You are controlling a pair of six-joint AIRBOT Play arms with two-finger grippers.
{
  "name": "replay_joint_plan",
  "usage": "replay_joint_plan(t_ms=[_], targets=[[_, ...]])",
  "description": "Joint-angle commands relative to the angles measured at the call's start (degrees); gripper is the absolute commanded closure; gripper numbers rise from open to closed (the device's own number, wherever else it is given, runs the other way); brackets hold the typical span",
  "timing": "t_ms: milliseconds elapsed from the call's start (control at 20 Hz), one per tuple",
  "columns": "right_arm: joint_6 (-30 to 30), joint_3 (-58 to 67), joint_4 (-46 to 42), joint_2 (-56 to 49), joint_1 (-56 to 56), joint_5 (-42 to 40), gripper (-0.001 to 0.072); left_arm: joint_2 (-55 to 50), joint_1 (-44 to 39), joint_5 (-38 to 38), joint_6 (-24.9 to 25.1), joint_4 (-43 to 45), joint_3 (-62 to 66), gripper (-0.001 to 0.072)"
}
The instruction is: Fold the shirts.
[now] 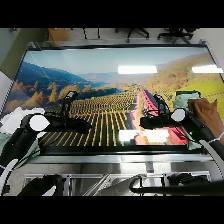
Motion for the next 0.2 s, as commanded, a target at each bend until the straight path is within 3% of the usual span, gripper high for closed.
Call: replay_joint_plan(t_ms=[0,150], targets=[[0.0,0.0,0.0,0.0,0.1,0.3,0.0692,0.1,0.0,0.6,-0.1,0.1,-0.1,0.0692],[0.0,0.0,0.0,0.0,0.1,0.3,0.0691,0.1,0.0,0.6,-0.1,0.1,-0.1,0.0692]])
